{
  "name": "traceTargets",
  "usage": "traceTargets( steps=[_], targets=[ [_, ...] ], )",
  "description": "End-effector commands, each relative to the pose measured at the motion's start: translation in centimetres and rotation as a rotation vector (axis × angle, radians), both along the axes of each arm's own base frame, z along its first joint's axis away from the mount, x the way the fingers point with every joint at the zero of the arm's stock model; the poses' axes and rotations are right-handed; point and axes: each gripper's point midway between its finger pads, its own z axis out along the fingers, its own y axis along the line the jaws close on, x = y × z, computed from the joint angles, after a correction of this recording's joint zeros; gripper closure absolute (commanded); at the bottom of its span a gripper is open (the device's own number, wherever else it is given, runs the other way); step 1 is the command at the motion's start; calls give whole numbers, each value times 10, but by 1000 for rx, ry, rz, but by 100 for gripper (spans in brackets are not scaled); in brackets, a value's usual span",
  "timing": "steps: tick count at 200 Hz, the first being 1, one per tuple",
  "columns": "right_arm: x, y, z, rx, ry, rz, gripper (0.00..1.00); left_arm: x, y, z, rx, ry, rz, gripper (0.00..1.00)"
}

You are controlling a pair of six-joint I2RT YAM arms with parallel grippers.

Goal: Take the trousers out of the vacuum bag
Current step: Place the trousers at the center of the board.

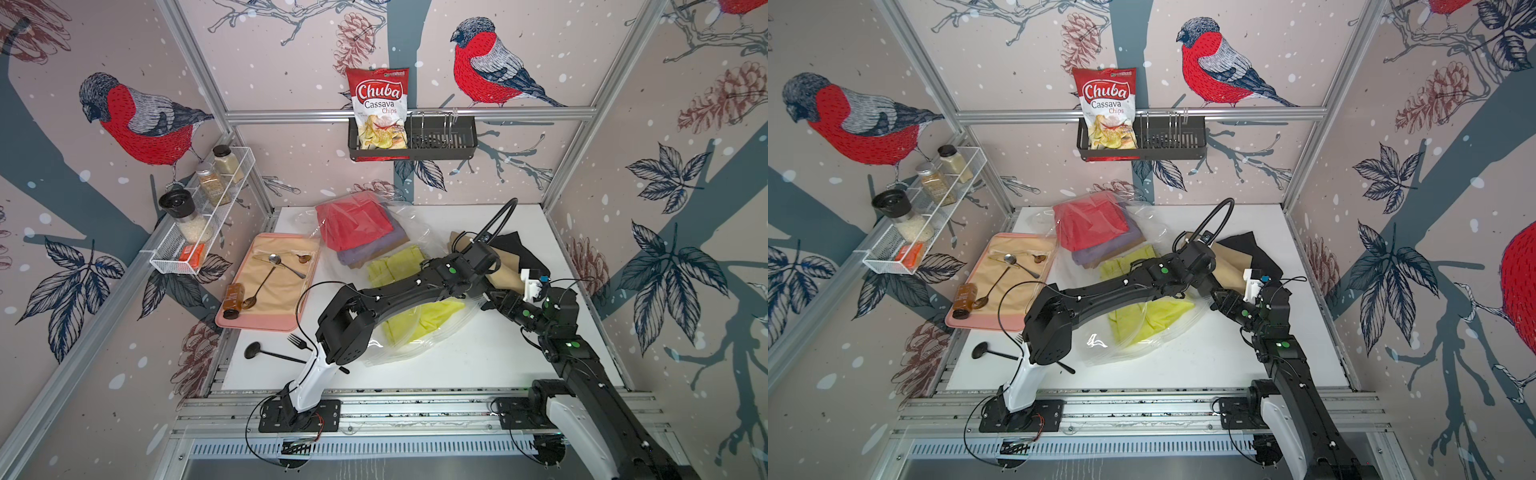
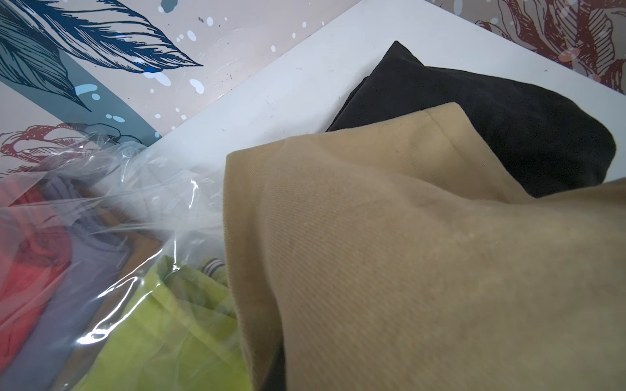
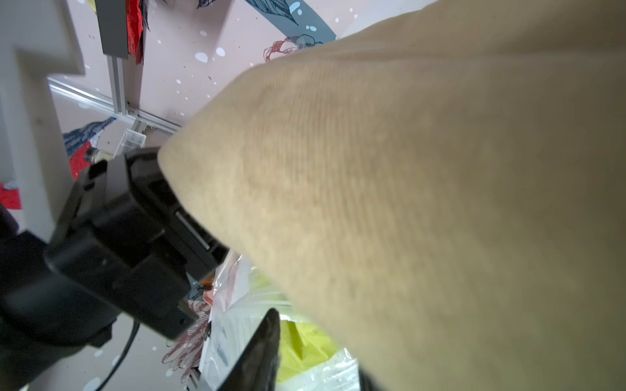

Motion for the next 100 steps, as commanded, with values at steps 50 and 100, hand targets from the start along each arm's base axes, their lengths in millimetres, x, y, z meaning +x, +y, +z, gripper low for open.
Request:
traceTargets(
  steps=[50, 100],
  targets=[
    [12, -3, -16, 29, -10, -85, 95, 5, -5, 18, -36, -11, -8, 100],
    [34, -15, -7, 107, -34, -191, 100, 3, -1, 28, -41, -12, -6, 100]
  ],
)
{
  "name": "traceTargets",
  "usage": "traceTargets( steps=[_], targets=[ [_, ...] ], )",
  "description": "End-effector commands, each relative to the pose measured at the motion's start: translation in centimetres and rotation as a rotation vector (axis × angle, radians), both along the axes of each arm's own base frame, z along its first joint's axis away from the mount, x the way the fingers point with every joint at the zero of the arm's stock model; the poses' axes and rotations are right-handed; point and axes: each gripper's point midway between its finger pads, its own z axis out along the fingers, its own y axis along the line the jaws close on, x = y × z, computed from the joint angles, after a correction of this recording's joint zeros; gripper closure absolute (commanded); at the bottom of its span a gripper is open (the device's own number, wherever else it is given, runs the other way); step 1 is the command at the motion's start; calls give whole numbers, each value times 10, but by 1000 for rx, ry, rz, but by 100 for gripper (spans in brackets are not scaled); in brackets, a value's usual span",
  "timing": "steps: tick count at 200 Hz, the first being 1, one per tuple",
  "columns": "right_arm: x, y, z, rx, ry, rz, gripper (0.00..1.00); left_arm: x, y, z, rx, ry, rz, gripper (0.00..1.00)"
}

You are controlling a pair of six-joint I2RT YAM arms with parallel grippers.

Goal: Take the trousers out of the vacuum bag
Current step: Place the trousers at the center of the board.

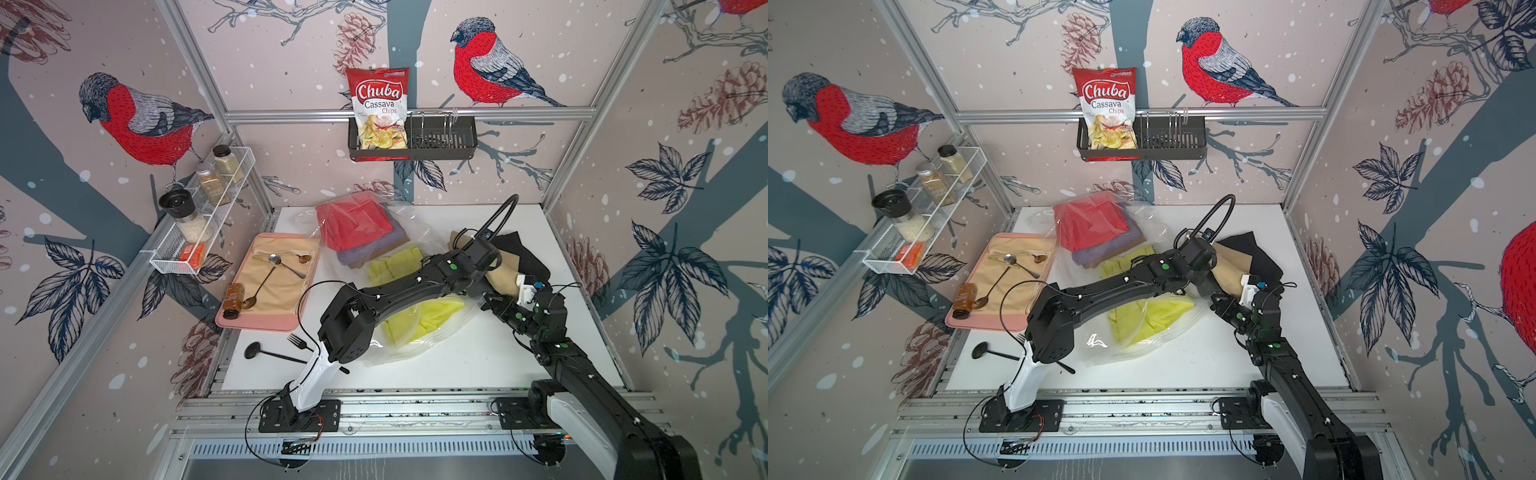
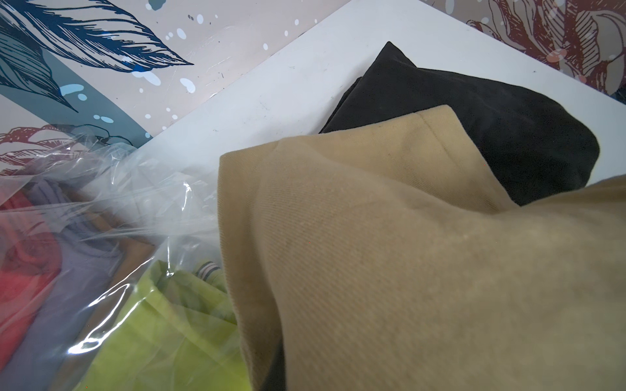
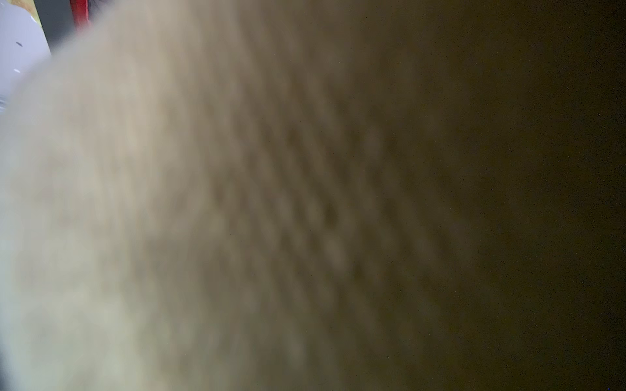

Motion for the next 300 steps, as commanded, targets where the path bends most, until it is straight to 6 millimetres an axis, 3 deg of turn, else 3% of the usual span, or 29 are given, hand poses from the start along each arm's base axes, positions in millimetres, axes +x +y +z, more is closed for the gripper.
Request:
traceTargets(
  steps=[1, 57, 118, 211, 267, 300],
  targets=[
    [17, -11, 23, 62, -83, -95, 100, 6, 1, 22, -41, -35, 15, 100],
    [10, -44, 8, 147, -67, -231, 100, 8, 4, 30, -56, -33, 15, 100],
    [5, -33, 5, 256, -52, -138, 100, 12, -3, 43, -82, -33, 0, 100],
    [39, -26, 31, 381, -105, -87, 100, 6, -6, 46, -113, -4, -16, 100],
    [77, -32, 28, 363, -87, -98, 100, -4, -18, 45, -147, 27, -83, 100],
    [89, -36, 19, 350, -85, -111, 100, -4, -20, 43, -147, 22, -86, 100]
  ],
)
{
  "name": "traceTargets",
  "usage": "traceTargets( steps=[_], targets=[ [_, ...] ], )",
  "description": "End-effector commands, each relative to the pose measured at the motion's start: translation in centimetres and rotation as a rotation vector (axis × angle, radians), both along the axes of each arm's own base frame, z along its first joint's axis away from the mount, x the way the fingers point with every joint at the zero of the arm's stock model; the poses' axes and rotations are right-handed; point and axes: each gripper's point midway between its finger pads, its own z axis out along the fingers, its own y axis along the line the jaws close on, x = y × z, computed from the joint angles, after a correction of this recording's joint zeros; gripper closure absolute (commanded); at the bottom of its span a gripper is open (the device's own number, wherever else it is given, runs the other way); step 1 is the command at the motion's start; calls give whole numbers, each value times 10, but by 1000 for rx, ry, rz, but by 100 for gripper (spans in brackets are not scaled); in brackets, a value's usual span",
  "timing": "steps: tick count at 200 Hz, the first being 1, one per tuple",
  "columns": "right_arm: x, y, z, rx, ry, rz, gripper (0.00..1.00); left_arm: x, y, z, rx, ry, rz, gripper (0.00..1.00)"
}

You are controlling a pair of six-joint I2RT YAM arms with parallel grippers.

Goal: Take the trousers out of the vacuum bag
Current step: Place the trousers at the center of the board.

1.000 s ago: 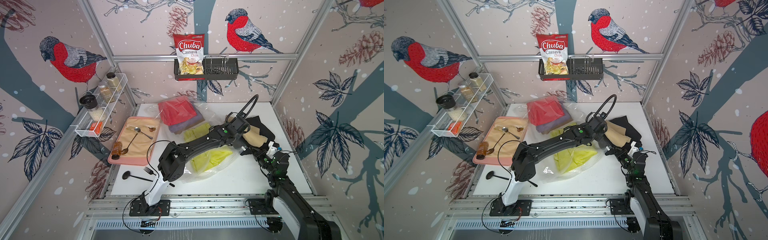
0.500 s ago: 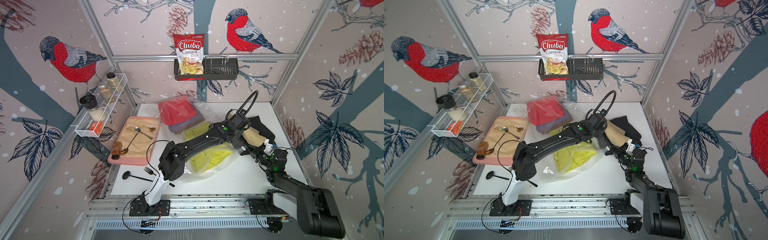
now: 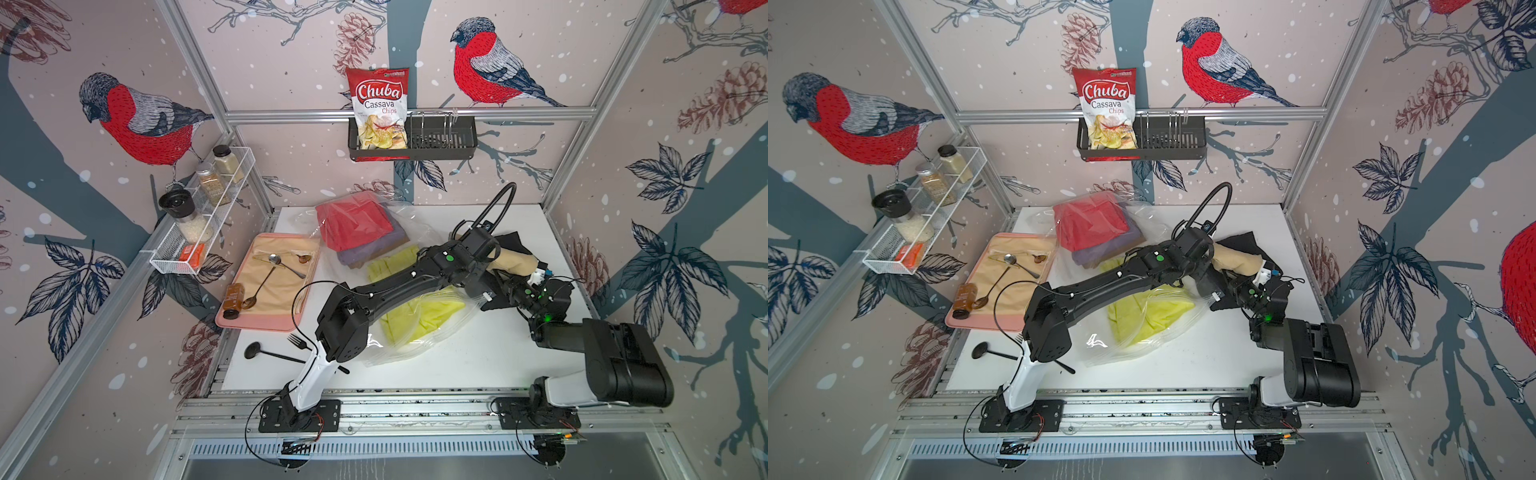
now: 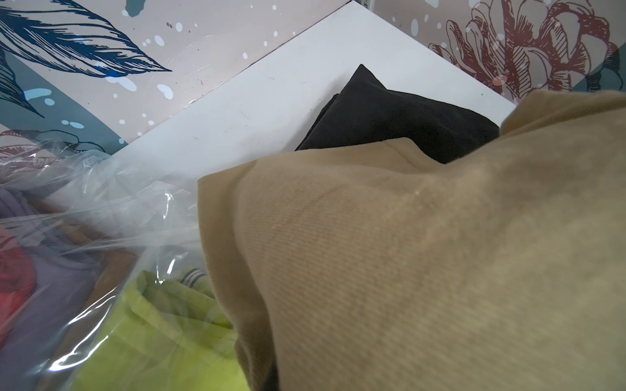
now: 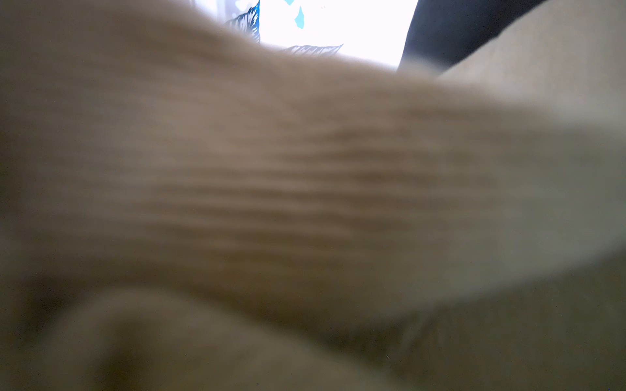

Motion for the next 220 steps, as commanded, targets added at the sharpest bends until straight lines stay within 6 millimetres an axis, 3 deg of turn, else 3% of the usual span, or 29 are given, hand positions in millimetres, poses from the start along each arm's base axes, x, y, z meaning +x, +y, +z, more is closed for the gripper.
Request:
traceTargets(
  steps=[1, 49, 94, 138, 172, 220],
  targets=[
    [9, -2, 8, -17, -58, -1, 100, 0, -13, 21, -83, -36, -24, 100],
    [21, -14, -7, -87, -12, -30, 100, 2, -19, 28, -104, -47, -37, 100],
    [5, 4, -20, -67, 40, 18, 100, 8, -20, 32, -100, -58, -28, 100],
    [-10, 9, -43, -18, 129, -7, 100, 8, -20, 33, -107, -51, -29, 100],
    [1, 18, -36, 84, 84, 27, 98, 4, -22, 34, -118, -38, -45, 100],
    [28, 11, -29, 120, 6, 4, 100, -14, -32, 32, -108, -26, -102, 100]
  ],
)
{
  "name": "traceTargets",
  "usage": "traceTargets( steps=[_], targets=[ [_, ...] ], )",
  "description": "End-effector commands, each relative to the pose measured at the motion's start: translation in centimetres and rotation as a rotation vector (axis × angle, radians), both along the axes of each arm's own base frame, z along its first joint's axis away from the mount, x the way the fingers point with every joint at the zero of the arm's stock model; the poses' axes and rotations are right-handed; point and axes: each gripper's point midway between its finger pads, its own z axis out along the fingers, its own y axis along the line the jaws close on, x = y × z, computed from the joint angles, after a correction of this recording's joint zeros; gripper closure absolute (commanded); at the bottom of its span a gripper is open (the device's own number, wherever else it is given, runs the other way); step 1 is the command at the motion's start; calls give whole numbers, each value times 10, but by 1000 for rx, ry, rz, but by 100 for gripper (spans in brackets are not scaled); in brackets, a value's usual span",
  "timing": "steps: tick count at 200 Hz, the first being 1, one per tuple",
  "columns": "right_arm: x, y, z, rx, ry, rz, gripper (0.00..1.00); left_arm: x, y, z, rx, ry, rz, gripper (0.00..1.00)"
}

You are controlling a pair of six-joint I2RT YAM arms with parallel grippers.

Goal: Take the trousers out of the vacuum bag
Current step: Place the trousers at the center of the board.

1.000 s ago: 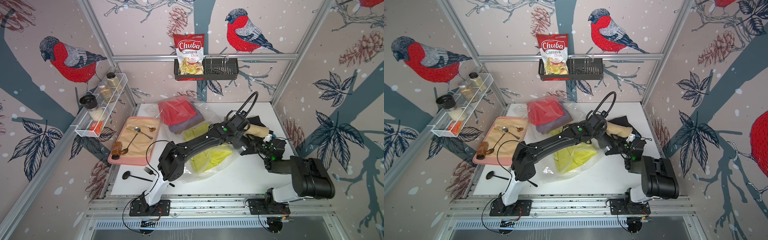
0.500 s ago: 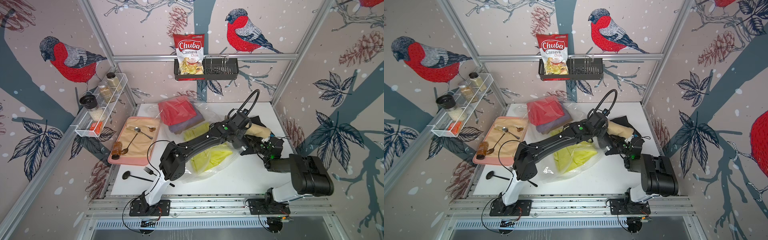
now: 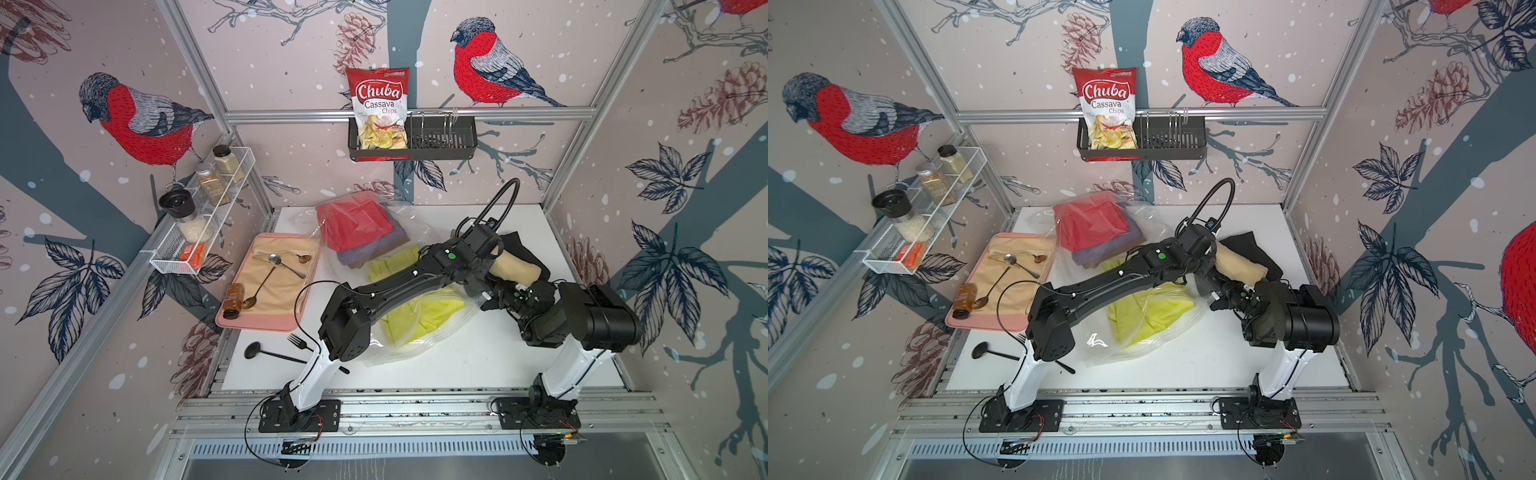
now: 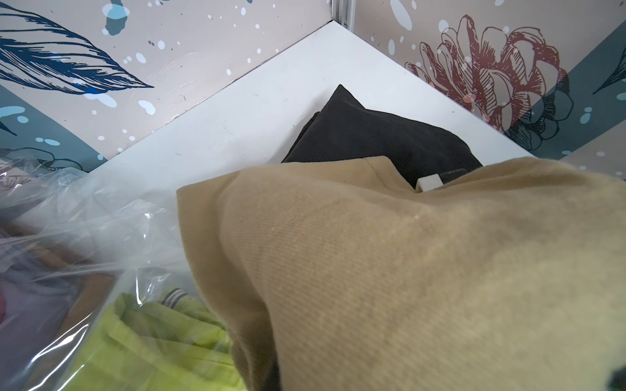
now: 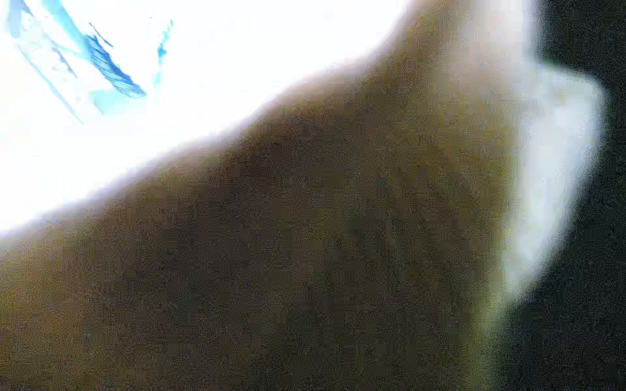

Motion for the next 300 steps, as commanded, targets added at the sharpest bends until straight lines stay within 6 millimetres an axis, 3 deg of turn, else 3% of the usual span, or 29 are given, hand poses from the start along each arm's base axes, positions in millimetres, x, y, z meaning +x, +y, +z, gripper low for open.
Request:
traceTargets(
  steps=[1, 65, 174, 252, 300],
  targets=[
    [13, -2, 27, 19, -123, -5, 100, -11, -14, 18, -52, -30, -53, 100],
    [37, -23, 22, -31, -116, -46, 100, -21, -29, 13, -63, -36, -105, 100],
    [86, -61, 39, -107, -158, -79, 100, -5, -69, 23, -99, -95, -176, 100],
    [126, -83, 52, -216, -177, -100, 100, 12, -69, 18, -110, -109, -179, 100],
    [137, -90, 56, -228, -185, -112, 100, 16, -71, 25, -113, -144, -188, 100]
  ],
)
